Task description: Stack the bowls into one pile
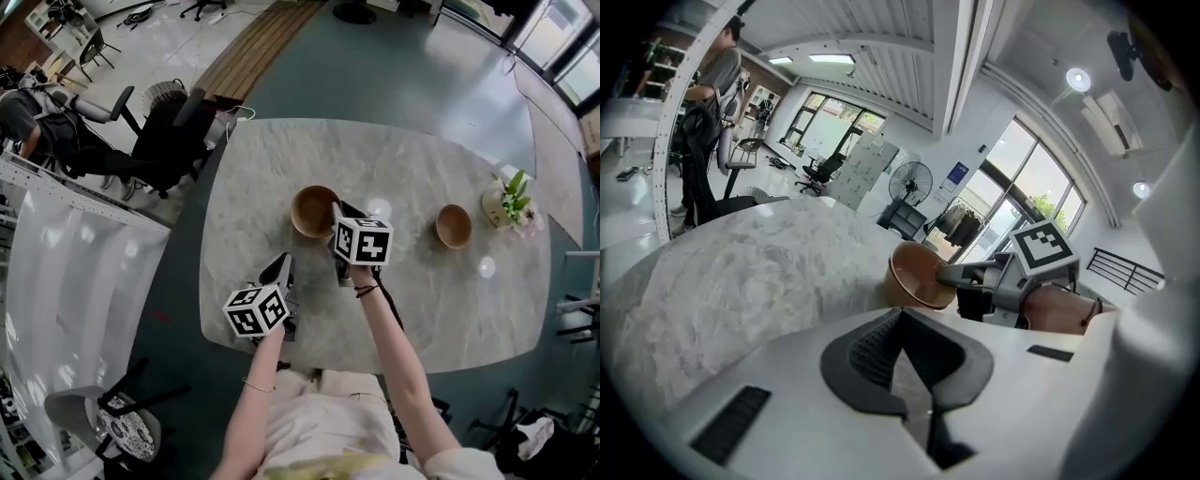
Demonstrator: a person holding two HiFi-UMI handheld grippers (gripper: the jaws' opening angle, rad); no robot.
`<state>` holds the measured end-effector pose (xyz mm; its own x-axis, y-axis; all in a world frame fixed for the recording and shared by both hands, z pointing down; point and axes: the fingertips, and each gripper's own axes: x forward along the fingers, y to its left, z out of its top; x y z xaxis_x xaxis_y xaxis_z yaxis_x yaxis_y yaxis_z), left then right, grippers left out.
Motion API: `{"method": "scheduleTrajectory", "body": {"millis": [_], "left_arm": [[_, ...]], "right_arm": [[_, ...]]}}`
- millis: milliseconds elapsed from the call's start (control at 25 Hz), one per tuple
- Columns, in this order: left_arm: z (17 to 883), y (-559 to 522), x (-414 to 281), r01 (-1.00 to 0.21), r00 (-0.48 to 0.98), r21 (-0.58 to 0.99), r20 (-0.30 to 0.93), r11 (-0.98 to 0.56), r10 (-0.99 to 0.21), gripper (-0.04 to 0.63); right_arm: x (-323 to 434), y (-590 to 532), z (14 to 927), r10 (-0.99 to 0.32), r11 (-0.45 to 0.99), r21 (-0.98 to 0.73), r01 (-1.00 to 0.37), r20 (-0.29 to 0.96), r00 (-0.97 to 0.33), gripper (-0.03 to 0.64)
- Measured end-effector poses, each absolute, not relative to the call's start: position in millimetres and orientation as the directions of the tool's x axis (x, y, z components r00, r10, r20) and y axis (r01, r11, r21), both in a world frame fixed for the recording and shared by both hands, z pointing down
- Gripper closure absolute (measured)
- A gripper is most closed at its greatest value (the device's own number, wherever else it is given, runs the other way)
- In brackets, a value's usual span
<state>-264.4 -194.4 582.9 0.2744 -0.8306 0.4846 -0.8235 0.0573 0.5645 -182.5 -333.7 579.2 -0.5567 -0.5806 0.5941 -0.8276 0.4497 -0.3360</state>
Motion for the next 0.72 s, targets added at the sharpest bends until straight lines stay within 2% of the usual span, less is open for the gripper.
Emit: {"method": "scheduleTrajectory", "body": {"millis": [400,720], "left_arm": [[583,-196,-262,-0.818,0.285,0.573,0.480,0.051,-0.830,0.595],[579,-197,-256,-0.818,0.305,0.574,0.466,0.022,-0.830,0.595]], "right_arm": [[-185,-331,575,-0.582,0.504,-0.284,-0.816,0.587,-0.563,0.569],[-178,-329,569,-0.617,0.492,-0.270,-0.828,0.562,-0.550,0.480]]}}
